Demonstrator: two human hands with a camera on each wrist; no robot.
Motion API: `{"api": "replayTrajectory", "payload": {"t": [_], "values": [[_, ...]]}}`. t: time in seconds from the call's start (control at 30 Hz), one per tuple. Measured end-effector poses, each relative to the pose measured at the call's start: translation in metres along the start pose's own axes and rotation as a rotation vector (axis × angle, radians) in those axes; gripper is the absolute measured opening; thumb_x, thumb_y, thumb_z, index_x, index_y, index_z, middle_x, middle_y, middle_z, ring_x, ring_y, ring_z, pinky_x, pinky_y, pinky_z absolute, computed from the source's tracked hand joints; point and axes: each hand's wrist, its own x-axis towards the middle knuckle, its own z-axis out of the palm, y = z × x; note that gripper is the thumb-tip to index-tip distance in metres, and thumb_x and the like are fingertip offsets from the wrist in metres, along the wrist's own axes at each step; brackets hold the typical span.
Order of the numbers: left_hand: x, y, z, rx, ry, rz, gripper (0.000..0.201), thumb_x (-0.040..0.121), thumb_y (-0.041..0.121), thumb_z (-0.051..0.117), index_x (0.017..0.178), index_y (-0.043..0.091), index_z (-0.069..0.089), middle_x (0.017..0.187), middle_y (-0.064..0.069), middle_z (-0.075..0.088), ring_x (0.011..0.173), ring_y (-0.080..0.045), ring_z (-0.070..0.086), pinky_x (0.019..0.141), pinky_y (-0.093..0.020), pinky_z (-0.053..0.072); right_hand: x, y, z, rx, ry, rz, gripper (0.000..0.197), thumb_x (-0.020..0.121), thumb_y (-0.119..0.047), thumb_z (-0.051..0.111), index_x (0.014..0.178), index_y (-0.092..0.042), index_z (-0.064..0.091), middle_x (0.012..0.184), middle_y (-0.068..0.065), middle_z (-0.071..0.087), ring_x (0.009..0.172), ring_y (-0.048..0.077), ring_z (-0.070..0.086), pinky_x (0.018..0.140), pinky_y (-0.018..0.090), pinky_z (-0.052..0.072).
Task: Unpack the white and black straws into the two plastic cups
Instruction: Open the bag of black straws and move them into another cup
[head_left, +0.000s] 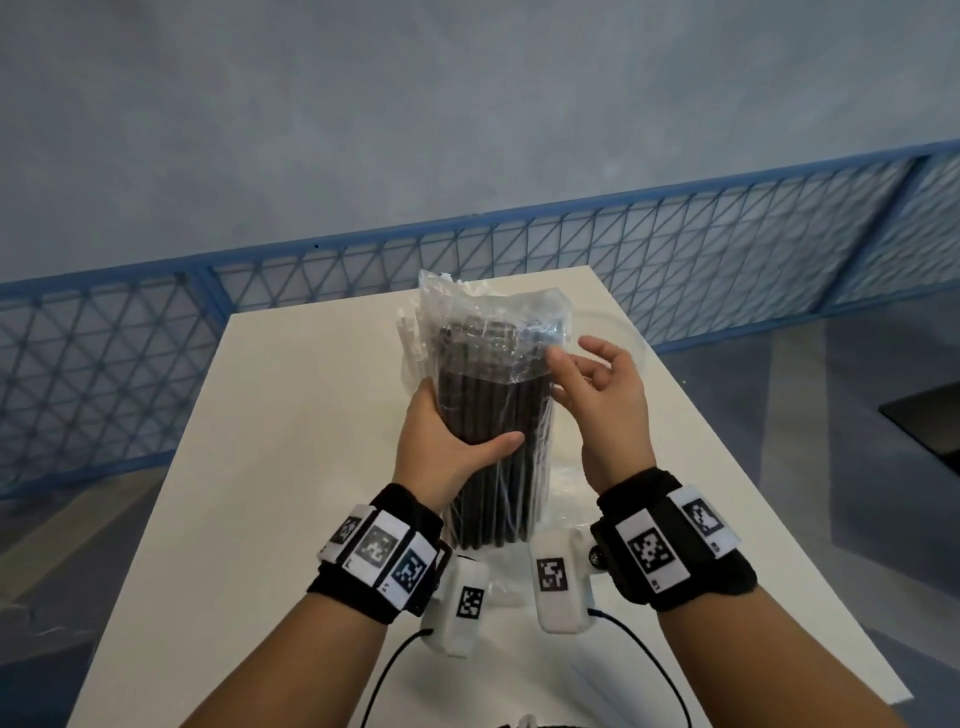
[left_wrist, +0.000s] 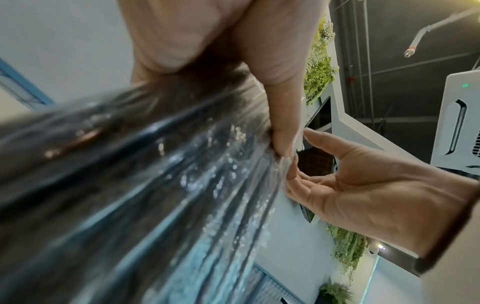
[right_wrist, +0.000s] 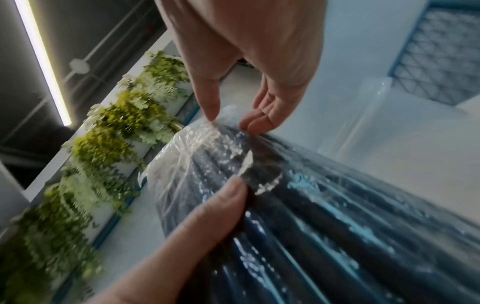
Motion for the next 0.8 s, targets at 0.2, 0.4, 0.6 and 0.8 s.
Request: {"api": "replayTrajectory", "payload": {"t": [0.2, 0.4, 0.6, 0.8], "values": [[0.005, -0.012, -0.005, 0.041, 0.066, -0.060, 0.075, 0.051, 0.031, 0.089, 0.113, 0.023, 0.049, 0.111, 0.003, 0.062, 0.102, -0.012, 0.060, 0.084, -0.029, 0.049, 0.004, -0.007, 0.002, -0.028, -0.180, 0.095, 0.006, 0.089, -0.012, 0.058, 0.083, -0.012, 0.059, 0.080, 0.005, 0.065, 0.081, 0.016, 0.063, 0.074, 0.026, 0.053], [0.006, -0.023, -0.005, 0.015, 0.043, -0.119, 0.072, 0.050, 0.030, 0.090, 0.111, 0.019, 0.055, 0.105, 0.003, 0.067, 0.096, -0.010, 0.064, 0.082, -0.030, 0.053, 0.007, -0.020, 0.011, 0.146, -0.260, 0.156, 0.012, 0.093, -0.011, 0.051, 0.083, -0.009, 0.058, 0.075, 0.006, 0.069, 0.075, 0.009, 0.067, 0.072, 0.019, 0.055], [0.005, -0.026, -0.007, 0.017, 0.026, -0.154, 0.071, 0.049, 0.030, 0.091, 0.110, 0.018, 0.056, 0.104, 0.002, 0.067, 0.094, -0.010, 0.064, 0.081, -0.031, 0.054, 0.006, -0.025, 0.021, 0.332, -0.211, 0.201, 0.016, 0.093, -0.005, 0.049, 0.079, -0.007, 0.058, 0.062, -0.001, 0.067, 0.064, 0.005, 0.064, 0.064, 0.014, 0.054], [0.004, -0.030, -0.009, 0.009, 0.026, -0.180, 0.078, 0.042, 0.039, 0.089, 0.109, 0.019, 0.057, 0.103, 0.004, 0.068, 0.095, -0.011, 0.065, 0.083, -0.036, 0.055, 0.003, -0.034, 0.031, 0.375, -0.177, 0.216, 0.016, 0.092, -0.004, 0.050, 0.079, -0.005, 0.059, 0.058, -0.002, 0.066, 0.059, 0.004, 0.063, 0.062, 0.012, 0.054]]}}
